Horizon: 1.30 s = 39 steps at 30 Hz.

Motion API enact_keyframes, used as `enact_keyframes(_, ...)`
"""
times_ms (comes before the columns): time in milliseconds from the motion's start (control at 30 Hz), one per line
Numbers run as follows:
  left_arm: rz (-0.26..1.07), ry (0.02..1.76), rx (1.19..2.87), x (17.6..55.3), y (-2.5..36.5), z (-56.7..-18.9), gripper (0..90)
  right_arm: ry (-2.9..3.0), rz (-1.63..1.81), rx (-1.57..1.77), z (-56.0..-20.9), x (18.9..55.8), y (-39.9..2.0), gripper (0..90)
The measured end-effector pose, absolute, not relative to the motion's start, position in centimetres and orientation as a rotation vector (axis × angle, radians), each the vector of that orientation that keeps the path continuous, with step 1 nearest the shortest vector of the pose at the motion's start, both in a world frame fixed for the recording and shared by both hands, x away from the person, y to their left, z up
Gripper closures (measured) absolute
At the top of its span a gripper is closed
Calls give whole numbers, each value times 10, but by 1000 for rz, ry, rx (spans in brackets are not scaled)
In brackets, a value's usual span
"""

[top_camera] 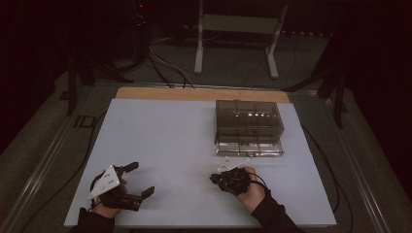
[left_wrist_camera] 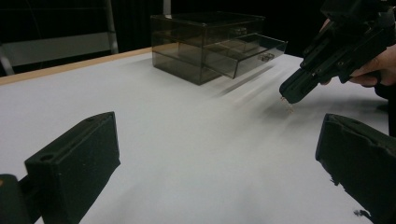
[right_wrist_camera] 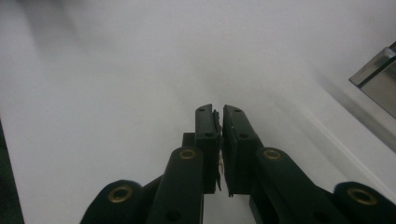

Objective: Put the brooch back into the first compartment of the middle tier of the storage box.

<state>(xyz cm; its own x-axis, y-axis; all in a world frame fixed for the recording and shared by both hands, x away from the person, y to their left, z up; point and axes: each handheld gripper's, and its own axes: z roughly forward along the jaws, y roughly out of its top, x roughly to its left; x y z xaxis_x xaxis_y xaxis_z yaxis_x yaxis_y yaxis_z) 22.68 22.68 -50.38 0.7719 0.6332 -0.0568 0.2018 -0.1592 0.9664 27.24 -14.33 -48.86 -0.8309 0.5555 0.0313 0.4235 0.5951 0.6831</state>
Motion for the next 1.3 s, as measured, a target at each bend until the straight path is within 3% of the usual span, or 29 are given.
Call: enact_keyframes(1300, 434, 661, 1727, 226, 226, -504, 4, 2616, 1095, 814, -458, 282, -148, 855)
